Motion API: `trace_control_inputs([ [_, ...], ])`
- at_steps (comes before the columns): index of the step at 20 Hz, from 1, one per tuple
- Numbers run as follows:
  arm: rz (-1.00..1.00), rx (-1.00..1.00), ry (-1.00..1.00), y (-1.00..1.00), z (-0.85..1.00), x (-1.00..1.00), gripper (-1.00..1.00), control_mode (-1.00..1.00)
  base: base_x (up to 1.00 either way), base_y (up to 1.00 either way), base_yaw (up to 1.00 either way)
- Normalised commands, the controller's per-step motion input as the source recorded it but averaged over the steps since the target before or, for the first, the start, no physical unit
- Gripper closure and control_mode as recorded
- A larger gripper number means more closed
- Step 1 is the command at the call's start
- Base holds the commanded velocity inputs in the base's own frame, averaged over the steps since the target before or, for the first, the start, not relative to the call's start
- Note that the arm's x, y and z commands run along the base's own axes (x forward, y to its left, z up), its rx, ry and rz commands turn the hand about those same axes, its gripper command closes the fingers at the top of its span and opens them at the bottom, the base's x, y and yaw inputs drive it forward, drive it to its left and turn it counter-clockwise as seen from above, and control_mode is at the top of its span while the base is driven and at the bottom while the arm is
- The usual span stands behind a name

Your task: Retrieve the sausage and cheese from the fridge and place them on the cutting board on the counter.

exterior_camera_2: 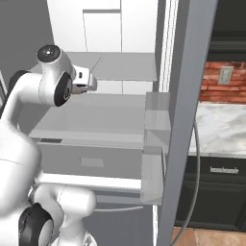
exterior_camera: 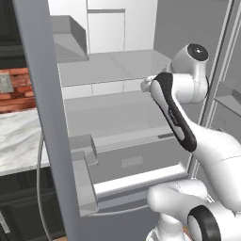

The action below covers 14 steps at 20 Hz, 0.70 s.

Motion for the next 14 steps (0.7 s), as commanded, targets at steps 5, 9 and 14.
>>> trace_control_inputs([
  [5, 0.0, 0.0, 0.02, 0.0, -0.6, -0.98, 1.0, -1.0, 0.0, 0.0, 0.0],
  [9, 0.0, -0.01, 0.08, 0.11, -0.88, -0.77, 1.0, -1.0, 0.0, 0.0, 0.0],
  [14, 0.01, -0.04, 0.06, 0.06, -0.41, -0.13, 1.0, -1.0, 0.0, 0.0, 0.0],
])
